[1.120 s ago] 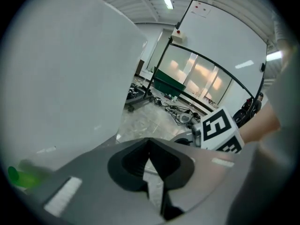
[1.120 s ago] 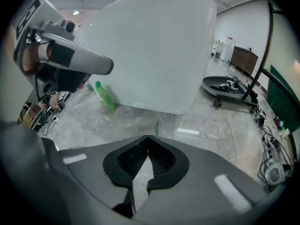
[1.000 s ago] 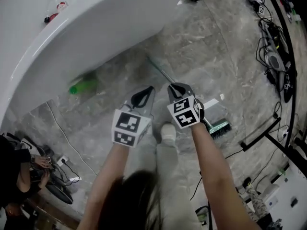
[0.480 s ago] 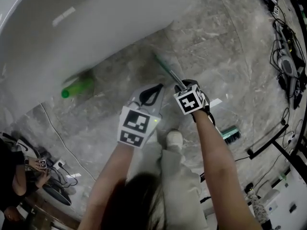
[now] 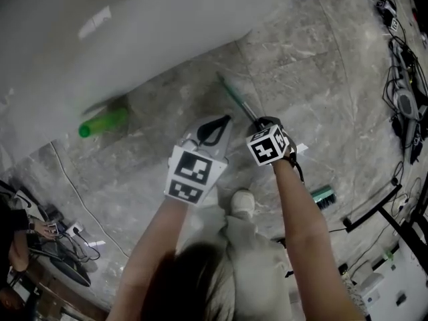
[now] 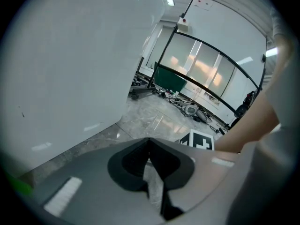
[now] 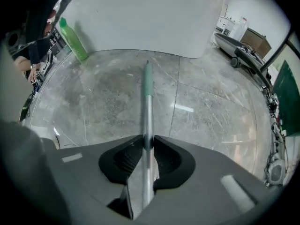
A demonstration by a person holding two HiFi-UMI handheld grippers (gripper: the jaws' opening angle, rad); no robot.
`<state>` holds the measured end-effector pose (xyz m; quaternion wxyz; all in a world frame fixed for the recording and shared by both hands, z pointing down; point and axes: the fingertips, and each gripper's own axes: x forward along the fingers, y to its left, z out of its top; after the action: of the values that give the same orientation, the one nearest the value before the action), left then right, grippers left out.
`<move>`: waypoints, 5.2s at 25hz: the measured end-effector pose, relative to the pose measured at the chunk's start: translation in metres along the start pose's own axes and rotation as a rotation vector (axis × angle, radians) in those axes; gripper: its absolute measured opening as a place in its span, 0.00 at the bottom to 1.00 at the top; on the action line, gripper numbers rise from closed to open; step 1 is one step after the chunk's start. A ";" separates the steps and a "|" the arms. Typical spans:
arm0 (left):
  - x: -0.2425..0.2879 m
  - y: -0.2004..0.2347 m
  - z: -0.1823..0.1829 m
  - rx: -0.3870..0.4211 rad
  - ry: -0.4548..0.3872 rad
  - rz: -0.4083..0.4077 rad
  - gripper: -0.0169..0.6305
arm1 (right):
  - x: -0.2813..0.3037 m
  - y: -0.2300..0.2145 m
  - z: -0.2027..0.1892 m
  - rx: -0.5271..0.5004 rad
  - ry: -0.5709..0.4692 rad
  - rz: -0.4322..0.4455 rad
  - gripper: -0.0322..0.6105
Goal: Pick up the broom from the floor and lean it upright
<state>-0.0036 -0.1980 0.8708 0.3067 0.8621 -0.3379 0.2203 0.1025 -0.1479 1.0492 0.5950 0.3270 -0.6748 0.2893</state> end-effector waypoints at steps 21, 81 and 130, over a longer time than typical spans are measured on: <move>-0.008 -0.002 0.012 0.003 -0.012 0.028 0.03 | -0.023 0.001 0.006 -0.012 -0.016 0.069 0.16; -0.227 -0.013 0.239 -0.081 -0.287 0.300 0.03 | -0.384 0.008 0.289 0.044 -0.639 -0.105 0.18; -0.421 -0.219 0.470 0.224 -0.598 0.235 0.03 | -0.821 0.061 0.217 -0.203 -1.179 0.051 0.05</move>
<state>-0.0496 -0.2004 0.2050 0.0701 0.8721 -0.4836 0.0274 -0.0146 -0.1999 0.2072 0.1411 0.3575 -0.9232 0.0074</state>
